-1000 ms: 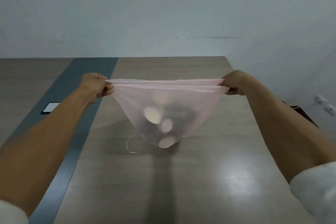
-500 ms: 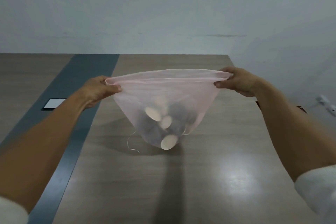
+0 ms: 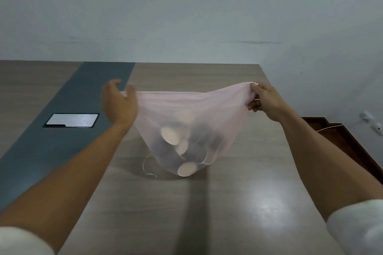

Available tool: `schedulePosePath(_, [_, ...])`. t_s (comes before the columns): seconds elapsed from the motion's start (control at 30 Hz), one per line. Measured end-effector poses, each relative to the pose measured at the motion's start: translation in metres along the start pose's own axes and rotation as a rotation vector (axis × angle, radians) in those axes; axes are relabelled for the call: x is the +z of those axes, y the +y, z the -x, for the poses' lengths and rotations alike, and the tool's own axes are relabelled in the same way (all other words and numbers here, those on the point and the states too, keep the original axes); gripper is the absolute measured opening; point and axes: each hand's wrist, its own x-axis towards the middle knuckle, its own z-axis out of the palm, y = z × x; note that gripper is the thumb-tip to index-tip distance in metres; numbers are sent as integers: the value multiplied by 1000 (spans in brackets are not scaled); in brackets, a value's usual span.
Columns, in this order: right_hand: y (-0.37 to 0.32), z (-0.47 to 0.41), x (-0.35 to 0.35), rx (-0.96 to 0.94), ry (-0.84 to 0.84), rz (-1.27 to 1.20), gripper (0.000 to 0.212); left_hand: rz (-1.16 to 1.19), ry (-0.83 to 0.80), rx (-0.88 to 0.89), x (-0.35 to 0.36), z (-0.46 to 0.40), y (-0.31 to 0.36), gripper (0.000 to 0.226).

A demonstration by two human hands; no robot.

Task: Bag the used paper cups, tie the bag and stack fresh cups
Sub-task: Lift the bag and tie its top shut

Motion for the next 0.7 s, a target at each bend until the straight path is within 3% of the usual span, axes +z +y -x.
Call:
schedulePosePath(0.03, [-1,0,1,-1,-7,2,23,-59,-67,256,8,12,11,48])
schedulePosePath(0.1, [-2,-1,-1,4,-18,6,21,-173,-353,637,30,28,33,62])
schedulePosePath(0.17, [-1,-2,-4,6,-29,3,20,-308,-610,750,55,36,48,75])
schedulePosePath(0.27, [1,-1,-11,12,-54,1,17,-456,-800,607,81,25,62,80])
schedulePosePath(0.37, [3,-1,-20,24,-57,5,16,-550,-898,565,90,9,69,48])
schedulePosePath(0.43, [5,-2,-24,46,-30,18,16,-424,-893,521,90,1,71,24])
schedulePosePath(0.5, [10,-6,-25,98,21,78,15,-232,-917,451,87,-4,71,24])
schedulePosePath(0.57, [12,-10,-17,113,141,332,15,-116,-963,413,81,-4,72,26])
schedulePosePath(0.63, [9,-9,3,-40,452,710,26,-90,-996,379,77,-3,74,29])
schedulePosePath(0.67, [7,-4,23,-249,589,826,34,-80,-1002,355,77,-2,75,31])
schedulePosePath(0.7, [5,2,49,-494,610,869,41,-71,-1003,332,76,-2,76,31])
